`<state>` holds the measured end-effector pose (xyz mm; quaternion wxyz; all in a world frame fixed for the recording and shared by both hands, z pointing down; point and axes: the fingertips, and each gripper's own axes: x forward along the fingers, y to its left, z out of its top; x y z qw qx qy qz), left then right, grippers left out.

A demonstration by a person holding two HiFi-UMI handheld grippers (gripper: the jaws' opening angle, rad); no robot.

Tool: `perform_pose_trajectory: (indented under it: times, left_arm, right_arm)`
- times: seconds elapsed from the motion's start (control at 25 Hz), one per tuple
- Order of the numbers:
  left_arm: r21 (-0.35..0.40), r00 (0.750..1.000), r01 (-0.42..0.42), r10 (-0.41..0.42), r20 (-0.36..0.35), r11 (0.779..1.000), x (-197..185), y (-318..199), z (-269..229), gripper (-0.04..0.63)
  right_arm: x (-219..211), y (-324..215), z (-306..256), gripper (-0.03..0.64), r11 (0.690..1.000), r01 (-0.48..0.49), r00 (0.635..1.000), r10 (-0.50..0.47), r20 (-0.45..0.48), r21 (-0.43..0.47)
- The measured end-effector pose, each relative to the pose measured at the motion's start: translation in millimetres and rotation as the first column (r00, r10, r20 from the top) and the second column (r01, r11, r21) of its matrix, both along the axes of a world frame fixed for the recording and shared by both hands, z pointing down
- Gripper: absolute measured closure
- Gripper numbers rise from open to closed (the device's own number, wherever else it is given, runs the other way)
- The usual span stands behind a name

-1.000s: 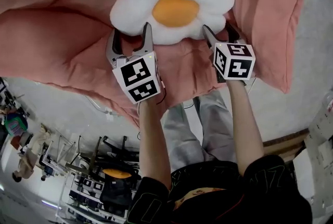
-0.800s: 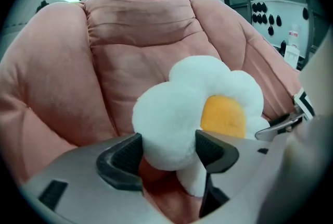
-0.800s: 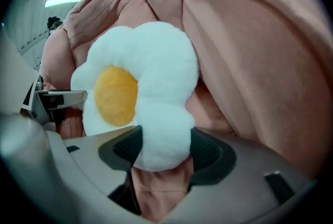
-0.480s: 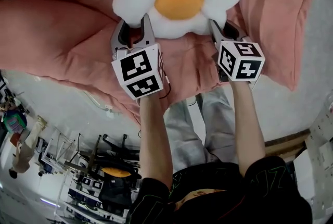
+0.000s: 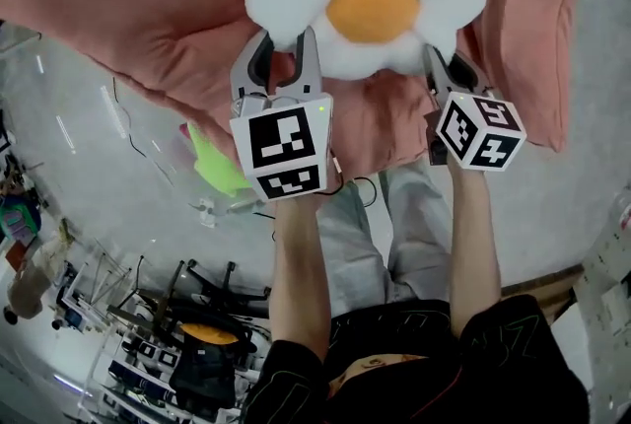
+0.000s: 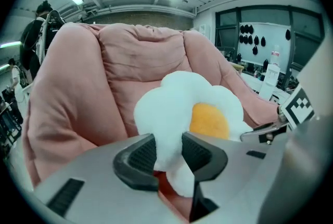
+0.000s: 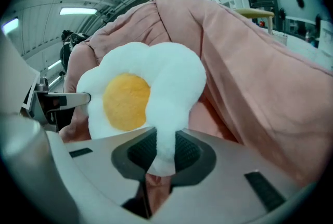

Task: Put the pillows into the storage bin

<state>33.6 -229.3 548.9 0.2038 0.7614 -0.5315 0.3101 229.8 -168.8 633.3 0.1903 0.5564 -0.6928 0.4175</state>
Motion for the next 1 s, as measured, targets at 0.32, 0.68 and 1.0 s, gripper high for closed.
perform_pose_trajectory:
  times: [0.32, 0.68, 1.0]
  left_arm:
    - [0.117, 0.997, 0.054, -0.048, -0.056, 0.992, -47, 40, -85, 0.466]
    - [0.216, 0.976, 0.187, -0.158, -0.148, 0.958, -133, 96, -146, 0.466]
    - [0.286, 0.938, 0.333, -0.283, -0.203, 0.899, -240, 156, -187, 0.462]
  right_arm:
    - [-42, 17, -82, 0.549, 0.992, 0.025, 0.999, -0.022, -0.029, 0.125]
    - [-119, 38, -157, 0.549, 0.956, 0.169, 0.983, -0.145, -0.114, 0.238]
    - [-220, 60, -229, 0.548, 0.877, 0.342, 0.936, -0.285, -0.208, 0.339]
